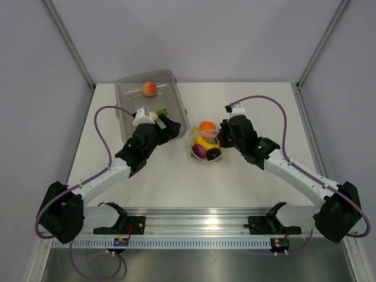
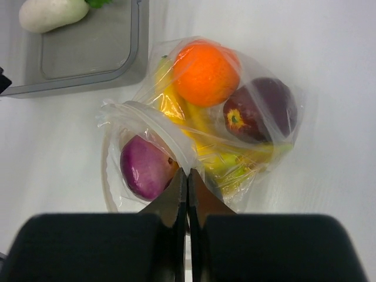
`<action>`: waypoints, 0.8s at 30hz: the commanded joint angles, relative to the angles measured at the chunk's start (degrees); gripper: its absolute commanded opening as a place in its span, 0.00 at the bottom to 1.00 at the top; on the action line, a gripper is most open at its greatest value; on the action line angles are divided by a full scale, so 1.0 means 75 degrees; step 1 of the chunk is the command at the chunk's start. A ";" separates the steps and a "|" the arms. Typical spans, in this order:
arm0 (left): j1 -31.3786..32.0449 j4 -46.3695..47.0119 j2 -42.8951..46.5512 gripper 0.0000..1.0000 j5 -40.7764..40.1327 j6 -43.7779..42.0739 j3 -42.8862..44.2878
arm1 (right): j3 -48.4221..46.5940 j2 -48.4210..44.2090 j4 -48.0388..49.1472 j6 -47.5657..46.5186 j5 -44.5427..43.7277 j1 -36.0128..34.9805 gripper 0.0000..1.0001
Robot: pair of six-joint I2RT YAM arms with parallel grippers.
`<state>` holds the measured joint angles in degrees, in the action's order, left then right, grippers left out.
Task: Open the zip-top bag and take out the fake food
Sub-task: Adjust the zipper food storage bag at the center of the board.
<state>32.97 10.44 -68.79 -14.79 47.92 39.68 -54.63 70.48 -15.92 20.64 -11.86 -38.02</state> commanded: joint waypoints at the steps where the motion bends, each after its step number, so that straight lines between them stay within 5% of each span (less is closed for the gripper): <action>1: 0.0045 0.1115 -0.0202 0.97 0.1089 -0.0563 0.0135 | -0.0005 -0.0128 0.0400 -0.0070 0.0268 -0.0052 0.00; 11: 0.0303 0.3162 -0.0600 0.90 0.2708 -0.3552 0.0147 | 0.0183 -0.0408 0.0658 -0.0221 0.0526 -0.0122 0.00; 24: 0.0326 0.3788 -0.1925 0.73 0.3636 -0.4432 0.0498 | 0.0311 -0.0666 0.0775 -0.0350 0.0936 -0.0122 0.00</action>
<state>35.20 33.76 -82.52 10.33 18.35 40.18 -52.29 67.22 -13.13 19.07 -6.28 -38.26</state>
